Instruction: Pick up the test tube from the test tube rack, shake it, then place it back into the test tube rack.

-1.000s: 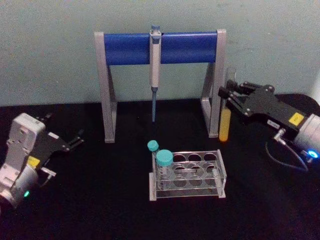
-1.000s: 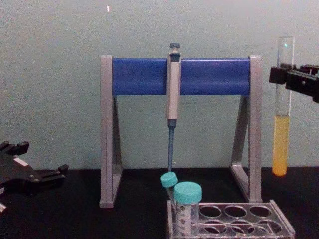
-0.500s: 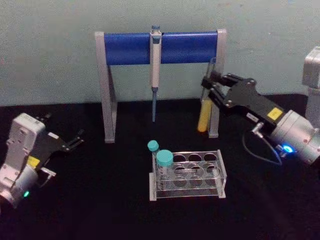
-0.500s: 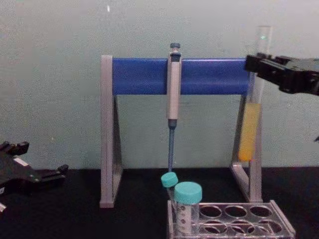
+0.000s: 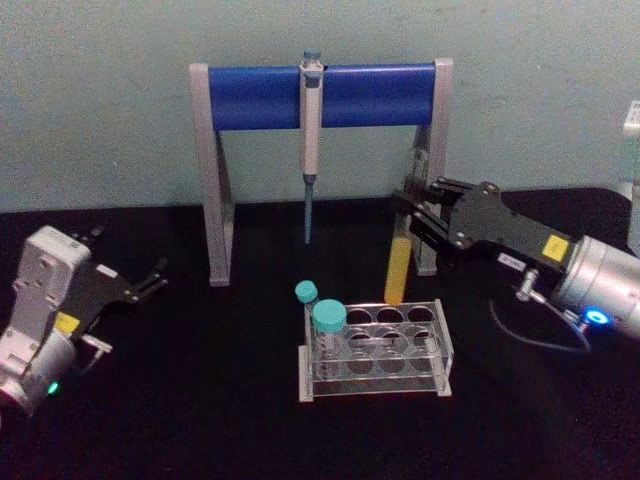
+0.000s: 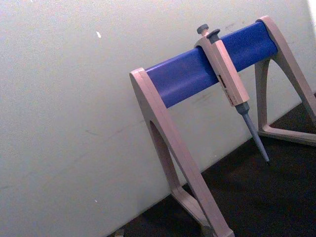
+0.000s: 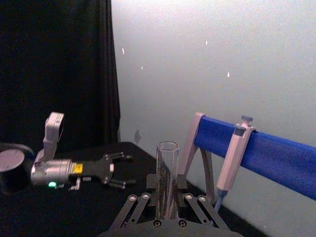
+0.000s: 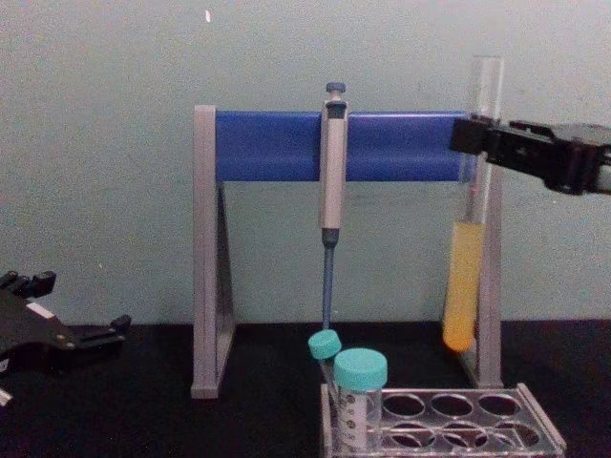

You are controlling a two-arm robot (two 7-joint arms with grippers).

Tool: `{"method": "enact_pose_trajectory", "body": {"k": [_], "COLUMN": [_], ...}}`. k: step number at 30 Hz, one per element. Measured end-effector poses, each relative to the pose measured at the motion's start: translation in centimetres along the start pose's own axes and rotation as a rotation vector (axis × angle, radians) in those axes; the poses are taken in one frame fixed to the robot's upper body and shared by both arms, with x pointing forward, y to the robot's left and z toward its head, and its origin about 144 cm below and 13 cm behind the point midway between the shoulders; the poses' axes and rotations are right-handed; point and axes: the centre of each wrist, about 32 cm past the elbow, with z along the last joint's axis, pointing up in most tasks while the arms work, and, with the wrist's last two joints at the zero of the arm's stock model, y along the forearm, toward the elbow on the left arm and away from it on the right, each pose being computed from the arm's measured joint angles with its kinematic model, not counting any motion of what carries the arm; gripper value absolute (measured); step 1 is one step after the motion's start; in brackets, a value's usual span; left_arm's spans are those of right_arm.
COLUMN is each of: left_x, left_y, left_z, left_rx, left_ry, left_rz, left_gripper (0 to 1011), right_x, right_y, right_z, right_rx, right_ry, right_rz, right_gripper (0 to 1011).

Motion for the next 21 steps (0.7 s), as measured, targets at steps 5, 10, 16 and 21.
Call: {"method": "enact_pose_trajectory", "body": {"k": [5,10,16,21], "left_x": [0.0,0.0,0.0,0.0], "left_y": [0.0,0.0,0.0,0.0], "left_z": [0.0,0.0,0.0,0.0], "left_rx": [0.000,0.000,0.000,0.000], "left_ry": [0.000,0.000,0.000,0.000], "left_rz": [0.000,0.000,0.000,0.000], "left_gripper": [1001,1001,1001,1001], "right_x": [0.0,0.1,0.0,0.0], "right_y": [-1.4,-1.7,-1.0,-0.3], "right_z": [0.5,0.4,-0.4,-1.2], "right_rx": [-0.029,-0.024,-0.014,-0.025], "right_ry": [-0.018,-0.031,-0.046,-0.053], "right_rz": [-0.019,-0.054,-0.081,-0.094], "right_gripper": [234,234,234,234]}}
